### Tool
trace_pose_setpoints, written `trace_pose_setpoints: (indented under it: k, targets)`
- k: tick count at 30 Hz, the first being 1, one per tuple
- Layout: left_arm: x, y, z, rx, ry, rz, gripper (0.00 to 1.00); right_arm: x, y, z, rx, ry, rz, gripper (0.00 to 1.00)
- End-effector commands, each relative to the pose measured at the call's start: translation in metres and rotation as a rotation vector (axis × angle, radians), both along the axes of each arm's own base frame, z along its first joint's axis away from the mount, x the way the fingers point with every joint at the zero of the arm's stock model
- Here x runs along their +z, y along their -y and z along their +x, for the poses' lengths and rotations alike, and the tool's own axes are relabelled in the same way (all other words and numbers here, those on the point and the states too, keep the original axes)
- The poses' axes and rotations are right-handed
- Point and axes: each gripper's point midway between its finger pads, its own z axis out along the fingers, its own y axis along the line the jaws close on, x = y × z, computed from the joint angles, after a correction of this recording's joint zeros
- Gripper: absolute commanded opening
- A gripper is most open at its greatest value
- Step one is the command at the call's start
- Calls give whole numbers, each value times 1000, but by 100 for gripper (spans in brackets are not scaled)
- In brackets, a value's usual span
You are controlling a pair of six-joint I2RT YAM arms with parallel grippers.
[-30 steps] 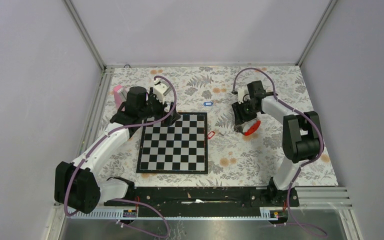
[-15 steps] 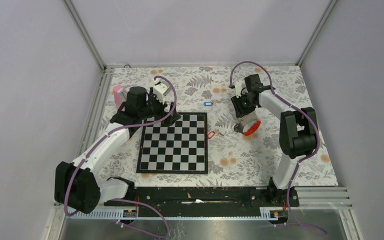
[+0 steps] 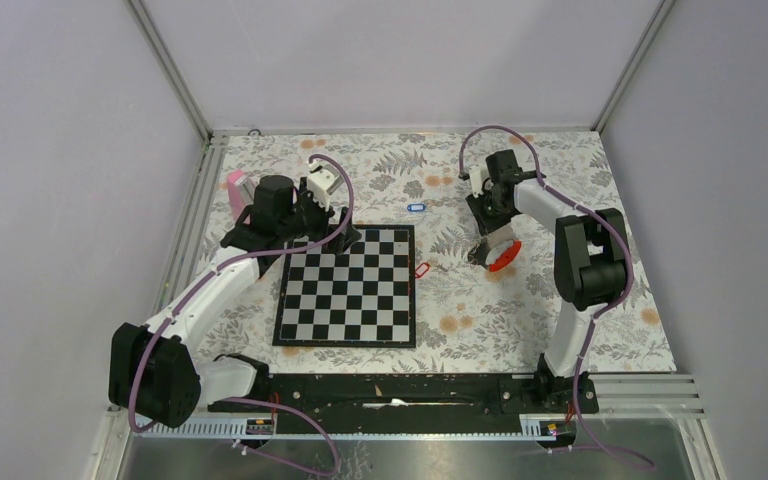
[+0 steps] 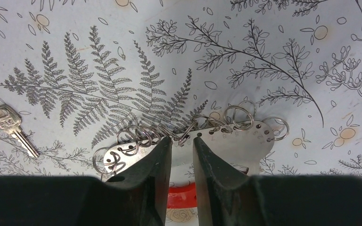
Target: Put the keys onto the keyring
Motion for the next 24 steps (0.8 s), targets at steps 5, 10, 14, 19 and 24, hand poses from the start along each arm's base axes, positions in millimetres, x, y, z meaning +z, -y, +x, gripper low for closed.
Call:
trace_pose_setpoints:
  k: [5, 10, 14, 19, 24]
  targets:
    - [20, 4, 2, -29, 84, -27, 99, 1, 5, 8, 17, 7, -42, 27]
    - [21, 3, 2, -28, 87, -25, 99, -2, 3, 10, 20, 3, -40, 24]
    - [20, 3, 3, -26, 89, -23, 99, -1, 4, 11, 21, 8, -42, 22]
    - [19, 3, 2, -29, 87, -22, 99, 1, 4, 12, 22, 14, -43, 15]
    - [19, 3, 2, -30, 86, -23, 99, 11, 6, 13, 22, 37, -41, 9]
